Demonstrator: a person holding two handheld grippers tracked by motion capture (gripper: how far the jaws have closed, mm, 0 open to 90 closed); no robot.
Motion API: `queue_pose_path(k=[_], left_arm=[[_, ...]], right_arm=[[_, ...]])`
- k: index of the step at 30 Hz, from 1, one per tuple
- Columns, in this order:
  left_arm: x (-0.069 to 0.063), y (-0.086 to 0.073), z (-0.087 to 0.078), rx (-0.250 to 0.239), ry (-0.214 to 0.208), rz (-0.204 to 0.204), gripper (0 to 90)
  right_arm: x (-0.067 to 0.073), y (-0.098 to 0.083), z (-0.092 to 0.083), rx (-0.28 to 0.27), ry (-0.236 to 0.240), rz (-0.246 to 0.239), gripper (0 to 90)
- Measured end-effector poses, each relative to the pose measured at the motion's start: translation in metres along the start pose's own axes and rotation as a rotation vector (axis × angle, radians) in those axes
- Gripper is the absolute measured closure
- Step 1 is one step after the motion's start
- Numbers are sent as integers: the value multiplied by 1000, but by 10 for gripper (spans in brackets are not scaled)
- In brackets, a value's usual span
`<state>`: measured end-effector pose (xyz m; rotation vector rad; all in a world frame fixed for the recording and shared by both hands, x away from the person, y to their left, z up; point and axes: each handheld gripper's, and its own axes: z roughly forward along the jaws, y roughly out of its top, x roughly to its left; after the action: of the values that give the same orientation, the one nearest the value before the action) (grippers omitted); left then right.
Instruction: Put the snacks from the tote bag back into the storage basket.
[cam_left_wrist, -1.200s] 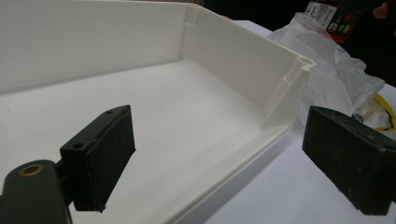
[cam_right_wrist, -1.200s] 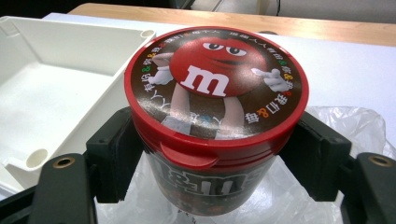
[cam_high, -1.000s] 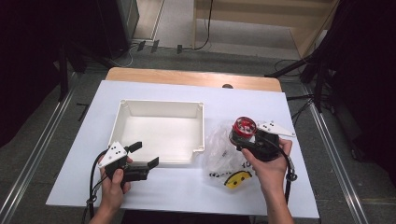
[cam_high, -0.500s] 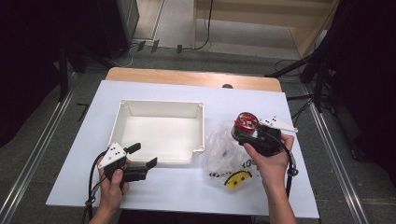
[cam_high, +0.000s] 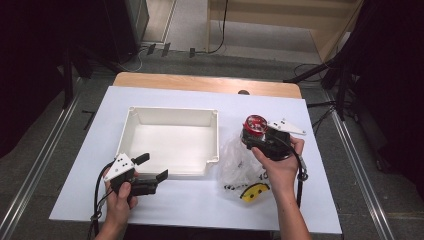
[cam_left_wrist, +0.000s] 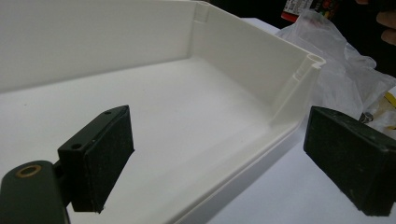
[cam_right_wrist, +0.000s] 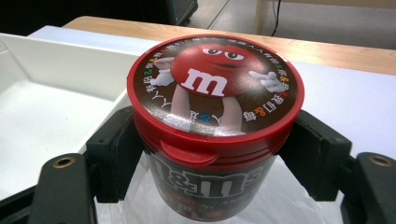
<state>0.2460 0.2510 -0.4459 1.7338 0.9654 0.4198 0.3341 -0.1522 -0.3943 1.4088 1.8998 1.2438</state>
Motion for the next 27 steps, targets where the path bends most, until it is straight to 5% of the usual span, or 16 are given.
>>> queue_pose_path(k=[27], left_arm=[[-5, 1, 4, 21, -11, 23, 85]], right_arm=[[20, 13, 22, -18, 31, 7, 259]])
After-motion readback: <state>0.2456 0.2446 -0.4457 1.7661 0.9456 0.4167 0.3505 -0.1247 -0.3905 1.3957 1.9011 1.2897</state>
